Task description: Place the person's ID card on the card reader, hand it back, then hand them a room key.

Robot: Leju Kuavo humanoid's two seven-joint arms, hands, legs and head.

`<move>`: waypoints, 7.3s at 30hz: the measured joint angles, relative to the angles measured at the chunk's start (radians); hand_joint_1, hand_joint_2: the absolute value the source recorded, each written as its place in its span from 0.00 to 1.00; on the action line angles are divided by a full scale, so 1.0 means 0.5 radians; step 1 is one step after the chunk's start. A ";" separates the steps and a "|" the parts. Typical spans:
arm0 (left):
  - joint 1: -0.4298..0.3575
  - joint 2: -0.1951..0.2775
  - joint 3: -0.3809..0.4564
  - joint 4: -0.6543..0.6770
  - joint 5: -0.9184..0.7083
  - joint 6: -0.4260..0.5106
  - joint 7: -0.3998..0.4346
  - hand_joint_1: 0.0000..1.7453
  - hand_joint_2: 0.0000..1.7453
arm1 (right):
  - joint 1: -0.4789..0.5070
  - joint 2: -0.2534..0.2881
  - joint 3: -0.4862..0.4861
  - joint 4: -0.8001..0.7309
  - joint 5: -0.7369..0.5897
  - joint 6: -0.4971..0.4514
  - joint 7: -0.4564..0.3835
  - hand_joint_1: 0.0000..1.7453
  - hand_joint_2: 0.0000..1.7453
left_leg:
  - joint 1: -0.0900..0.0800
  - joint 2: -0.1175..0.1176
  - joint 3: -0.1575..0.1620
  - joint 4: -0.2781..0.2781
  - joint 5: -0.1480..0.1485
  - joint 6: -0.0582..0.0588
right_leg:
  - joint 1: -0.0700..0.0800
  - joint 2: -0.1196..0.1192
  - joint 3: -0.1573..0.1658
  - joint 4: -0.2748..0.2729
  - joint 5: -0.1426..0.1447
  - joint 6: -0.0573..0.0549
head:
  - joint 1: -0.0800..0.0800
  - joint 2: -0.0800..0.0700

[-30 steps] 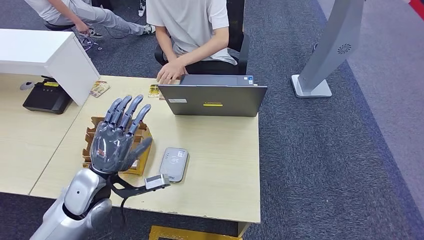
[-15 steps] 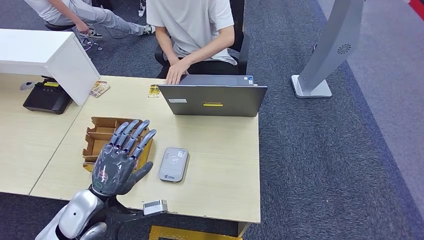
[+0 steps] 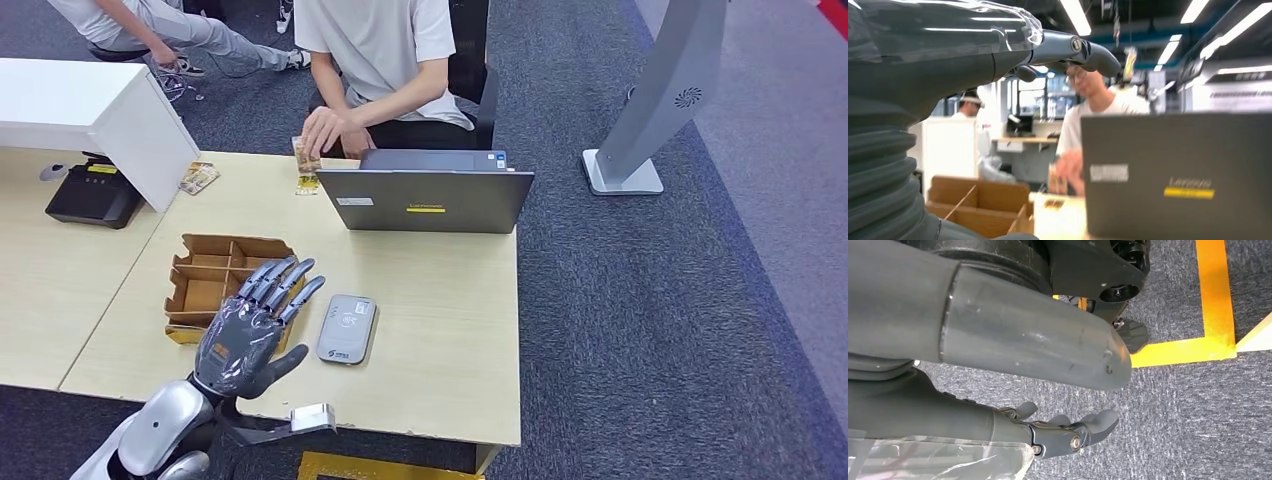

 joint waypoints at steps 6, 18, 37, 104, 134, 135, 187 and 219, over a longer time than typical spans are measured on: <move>-0.015 0.018 0.000 0.130 0.096 -0.126 0.058 0.00 1.00 | -0.004 -0.003 0.003 0.001 0.001 0.004 0.028 0.00 0.00 | 0.000 0.000 0.000 0.000 0.000 0.000 | 0.000 0.000 0.000 0.000 0.000 0.000 | 0.000 0.000; -0.050 0.074 0.000 0.211 0.192 -0.205 0.044 0.00 1.00 | -0.005 -0.008 0.030 0.006 -0.031 0.001 0.035 0.00 0.00 | 0.000 0.000 0.000 0.000 0.000 0.000 | 0.000 -0.001 0.000 0.000 0.000 0.000 | 0.000 0.000; 0.004 0.079 0.072 0.311 0.330 -0.195 0.107 0.00 1.00 | -0.007 -0.010 0.094 0.006 -0.031 0.002 0.064 0.00 0.00 | 0.000 0.000 -0.001 0.000 0.000 0.000 | 0.000 -0.001 0.000 0.000 0.000 0.000 | 0.000 0.000; 0.024 -0.038 0.429 0.526 0.173 -0.189 0.267 0.00 1.00 | -0.022 -0.010 0.233 0.006 -0.096 0.016 0.119 0.00 0.00 | 0.000 0.000 -0.001 0.000 0.000 0.000 | 0.000 -0.001 0.000 0.000 0.000 0.000 | 0.000 0.000; 0.019 -0.042 0.429 0.541 0.246 -0.230 0.211 0.00 1.00 | -0.024 -0.010 0.249 0.006 -0.128 0.016 0.119 0.00 0.00 | 0.000 -0.001 -0.001 0.000 0.000 0.000 | 0.000 -0.001 0.000 0.000 0.000 0.000 | 0.000 0.000; 0.018 -0.042 0.429 0.541 0.249 -0.230 0.210 0.00 1.00 | -0.024 -0.010 0.249 0.006 -0.130 0.016 0.119 0.00 0.00 | 0.000 0.000 -0.001 0.000 0.000 0.000 | 0.000 -0.001 0.000 0.000 0.000 0.000 | 0.000 0.000; 0.012 0.097 0.429 0.545 0.455 -0.351 0.119 1.00 1.00 | -0.034 -0.029 0.333 0.006 -0.189 0.027 0.135 0.00 0.00 | 0.000 0.000 -0.001 0.000 0.000 0.000 | 0.000 -0.001 0.000 0.000 0.000 0.000 | 0.000 0.000; -0.664 0.088 0.821 0.204 0.328 0.152 -0.039 1.00 1.00 | -0.073 -0.028 0.462 0.003 -0.129 0.053 0.194 0.00 0.00 | 0.000 -0.010 -0.010 0.001 0.016 -0.002 | 0.000 -0.010 -0.011 0.001 0.012 -0.002 | 0.002 0.000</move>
